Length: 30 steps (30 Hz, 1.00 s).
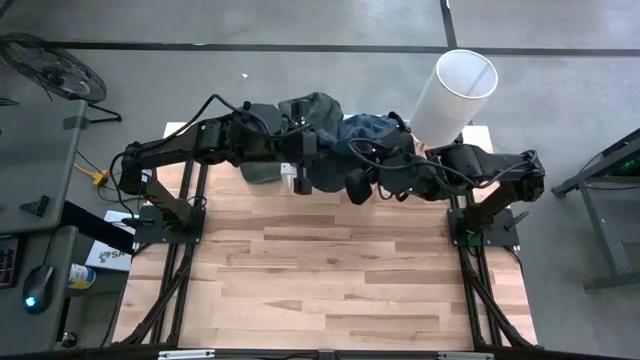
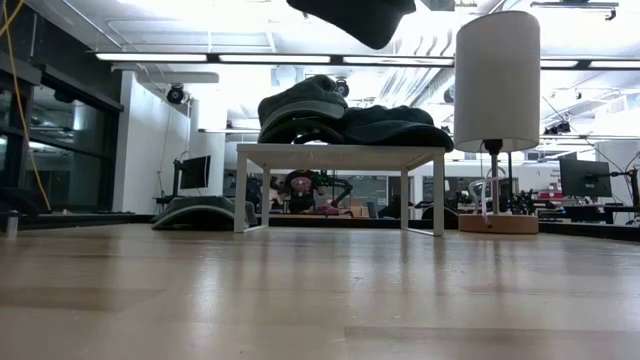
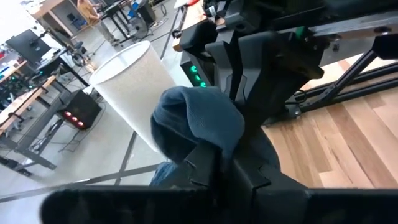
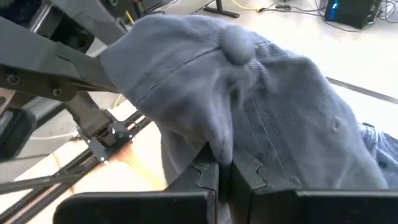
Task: Pick & Place hat
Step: Stack the dark blue cap on the dark blue cap on the shelf
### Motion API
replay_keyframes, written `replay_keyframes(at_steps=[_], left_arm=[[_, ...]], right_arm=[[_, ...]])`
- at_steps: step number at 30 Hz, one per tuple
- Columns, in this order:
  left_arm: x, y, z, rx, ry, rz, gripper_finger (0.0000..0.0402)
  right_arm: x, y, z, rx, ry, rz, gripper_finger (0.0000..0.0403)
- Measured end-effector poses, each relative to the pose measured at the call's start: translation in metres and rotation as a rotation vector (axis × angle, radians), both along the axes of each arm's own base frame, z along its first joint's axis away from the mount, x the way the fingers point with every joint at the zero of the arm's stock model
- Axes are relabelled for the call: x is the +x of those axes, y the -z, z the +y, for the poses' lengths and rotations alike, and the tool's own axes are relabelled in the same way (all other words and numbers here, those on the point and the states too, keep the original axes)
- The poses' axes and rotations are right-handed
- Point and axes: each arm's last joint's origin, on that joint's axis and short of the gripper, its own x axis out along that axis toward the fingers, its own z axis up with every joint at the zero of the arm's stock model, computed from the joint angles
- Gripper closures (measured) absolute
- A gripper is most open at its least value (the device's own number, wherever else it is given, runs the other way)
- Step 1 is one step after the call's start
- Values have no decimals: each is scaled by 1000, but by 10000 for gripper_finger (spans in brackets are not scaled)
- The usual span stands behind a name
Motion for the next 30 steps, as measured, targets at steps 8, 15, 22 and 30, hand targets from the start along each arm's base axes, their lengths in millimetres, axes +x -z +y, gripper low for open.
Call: replay_keyframes(at_steps=[8,15,22,30], left_arm=[[-5,0,-1,11,18,22,269],[-36,-18,1,80,-86,-7,195],[-64,-27,4,77,-204,-11,184],[-76,-20,7,58,-317,75,184]], right_arm=[[-13,-10,-1,-16,-88,13,401],[-45,-29,-15,-34,-155,7,402],[-65,-30,-46,19,-195,84,402],[-73,-24,-88,136,-219,161,403]])
